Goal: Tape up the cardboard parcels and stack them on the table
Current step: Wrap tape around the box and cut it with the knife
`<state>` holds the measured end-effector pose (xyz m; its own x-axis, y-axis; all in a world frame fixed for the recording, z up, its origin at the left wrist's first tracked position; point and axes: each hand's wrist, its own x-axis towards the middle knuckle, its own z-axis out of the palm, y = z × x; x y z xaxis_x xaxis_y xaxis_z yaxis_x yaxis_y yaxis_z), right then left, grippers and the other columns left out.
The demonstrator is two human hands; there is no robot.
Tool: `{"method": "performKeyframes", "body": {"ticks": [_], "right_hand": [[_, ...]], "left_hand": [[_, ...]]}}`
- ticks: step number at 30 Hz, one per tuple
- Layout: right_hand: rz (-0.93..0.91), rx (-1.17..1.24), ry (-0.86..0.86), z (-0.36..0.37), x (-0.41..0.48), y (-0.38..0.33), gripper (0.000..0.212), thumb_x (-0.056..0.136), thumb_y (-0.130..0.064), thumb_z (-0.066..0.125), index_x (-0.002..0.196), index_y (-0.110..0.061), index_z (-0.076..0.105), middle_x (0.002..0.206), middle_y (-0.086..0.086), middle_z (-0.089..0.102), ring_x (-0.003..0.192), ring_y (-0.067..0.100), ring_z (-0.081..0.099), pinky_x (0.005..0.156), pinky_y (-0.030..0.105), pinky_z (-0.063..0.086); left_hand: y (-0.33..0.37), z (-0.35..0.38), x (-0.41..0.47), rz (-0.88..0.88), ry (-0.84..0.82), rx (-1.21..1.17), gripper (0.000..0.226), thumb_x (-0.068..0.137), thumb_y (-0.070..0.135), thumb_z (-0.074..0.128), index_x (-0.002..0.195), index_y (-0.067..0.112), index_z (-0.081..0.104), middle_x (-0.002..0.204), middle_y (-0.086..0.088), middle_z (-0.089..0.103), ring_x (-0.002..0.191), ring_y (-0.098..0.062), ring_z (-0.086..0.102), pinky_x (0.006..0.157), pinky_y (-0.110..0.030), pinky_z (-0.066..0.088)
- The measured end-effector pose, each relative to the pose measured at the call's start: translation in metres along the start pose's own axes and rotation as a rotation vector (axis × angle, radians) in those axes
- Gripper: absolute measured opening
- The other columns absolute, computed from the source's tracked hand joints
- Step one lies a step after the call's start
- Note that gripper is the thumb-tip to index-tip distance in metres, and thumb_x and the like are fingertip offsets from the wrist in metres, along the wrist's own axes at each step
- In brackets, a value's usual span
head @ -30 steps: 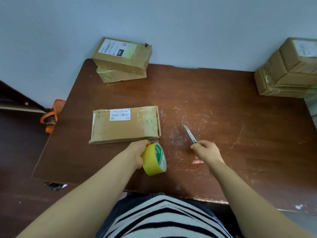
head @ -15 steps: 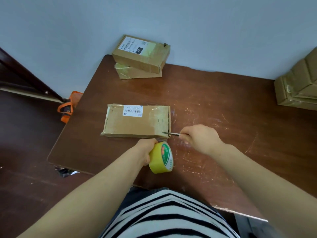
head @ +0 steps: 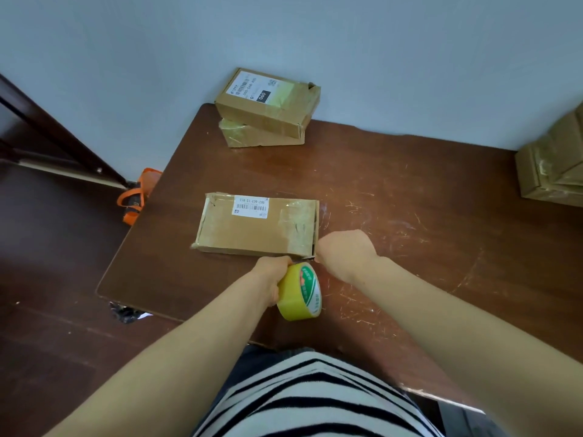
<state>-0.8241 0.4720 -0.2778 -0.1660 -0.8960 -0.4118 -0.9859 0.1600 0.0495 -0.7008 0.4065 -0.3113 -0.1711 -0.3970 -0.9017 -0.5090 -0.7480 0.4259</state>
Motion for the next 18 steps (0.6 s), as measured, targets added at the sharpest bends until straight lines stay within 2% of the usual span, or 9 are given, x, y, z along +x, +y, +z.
{"method": "performKeyframes", "body": {"ticks": [2, 4, 7, 9, 12, 14, 16, 18], "right_hand": [[0.006, 0.021, 0.009, 0.005, 0.002, 0.001, 0.028, 0.095, -0.010, 0.048, 0.067, -0.016, 0.045, 0.063, -0.005, 0.043, 0.055, 0.019, 0.043, 0.050, 0.029, 0.032], [0.013, 0.054, 0.004, 0.006, 0.001, 0.007, 0.018, 0.096, -0.016, 0.047, 0.081, -0.018, 0.057, 0.072, -0.005, 0.051, 0.070, 0.023, 0.053, 0.057, 0.030, 0.036], [0.032, 0.085, -0.015, 0.009, -0.005, 0.025, 0.019, 0.099, -0.026, 0.046, 0.095, -0.020, 0.064, 0.083, -0.004, 0.057, 0.082, 0.024, 0.059, 0.063, 0.030, 0.038], [0.065, 0.152, -0.059, 0.017, -0.013, 0.041, 0.024, 0.100, -0.031, 0.043, 0.100, -0.021, 0.064, 0.091, -0.004, 0.063, 0.087, 0.022, 0.060, 0.066, 0.030, 0.040], [0.140, 0.372, -0.135, 0.037, -0.025, 0.063, 0.030, 0.100, -0.039, 0.040, 0.113, -0.025, 0.064, 0.109, -0.003, 0.057, 0.101, 0.021, 0.057, 0.083, 0.035, 0.047], [0.220, 0.443, -0.147, 0.048, -0.030, 0.072, 0.033, 0.100, -0.042, 0.039, 0.119, -0.028, 0.063, 0.111, -0.002, 0.051, 0.103, 0.021, 0.055, 0.088, 0.037, 0.047], [0.276, 0.352, -0.107, 0.053, -0.030, 0.075, 0.039, 0.100, -0.048, 0.034, 0.122, -0.028, 0.060, 0.114, -0.001, 0.052, 0.109, 0.022, 0.051, 0.090, 0.034, 0.044], [0.267, 0.254, 0.034, 0.052, -0.025, 0.070, 0.044, 0.100, -0.049, 0.031, 0.130, -0.026, 0.053, 0.127, 0.000, 0.051, 0.121, 0.022, 0.042, 0.097, 0.034, 0.035]], "left_hand": [[0.001, -0.001, 0.000, 0.014, 0.013, -0.002, 0.012, 0.091, 0.010, 0.057, 0.083, 0.002, 0.061, 0.071, -0.015, 0.061, 0.054, -0.025, 0.059, 0.043, -0.032, 0.050], [0.002, -0.001, -0.002, 0.025, 0.030, -0.005, 0.014, 0.091, 0.009, 0.056, 0.079, 0.002, 0.059, 0.068, -0.015, 0.060, 0.046, -0.023, 0.058, 0.033, -0.026, 0.046], [0.003, -0.005, -0.004, 0.017, 0.048, -0.053, 0.019, 0.093, 0.007, 0.052, 0.075, 0.001, 0.057, 0.054, -0.013, 0.056, 0.028, -0.017, 0.051, 0.029, -0.022, 0.042], [0.003, -0.007, -0.004, 0.011, 0.052, -0.085, 0.021, 0.093, 0.006, 0.051, 0.074, 0.000, 0.056, 0.045, -0.010, 0.053, 0.025, -0.015, 0.047, 0.030, -0.020, 0.041], [0.002, -0.008, -0.006, 0.028, 0.025, -0.058, 0.025, 0.092, 0.004, 0.052, 0.068, -0.002, 0.058, 0.040, -0.010, 0.054, 0.025, -0.016, 0.048, 0.030, -0.020, 0.041], [0.001, -0.006, -0.008, 0.028, 0.004, -0.027, 0.028, 0.093, 0.006, 0.052, 0.067, -0.001, 0.059, 0.039, -0.009, 0.056, 0.027, -0.016, 0.050, 0.031, -0.020, 0.042], [-0.001, -0.004, -0.008, 0.027, 0.002, 0.003, 0.022, 0.092, 0.009, 0.054, 0.073, -0.002, 0.059, 0.040, -0.009, 0.056, 0.029, -0.016, 0.052, 0.033, -0.021, 0.043], [-0.003, -0.004, -0.008, 0.032, 0.006, 0.014, 0.019, 0.091, 0.009, 0.055, 0.075, -0.001, 0.058, 0.040, -0.008, 0.056, 0.029, -0.016, 0.052, 0.034, -0.021, 0.043]]}}
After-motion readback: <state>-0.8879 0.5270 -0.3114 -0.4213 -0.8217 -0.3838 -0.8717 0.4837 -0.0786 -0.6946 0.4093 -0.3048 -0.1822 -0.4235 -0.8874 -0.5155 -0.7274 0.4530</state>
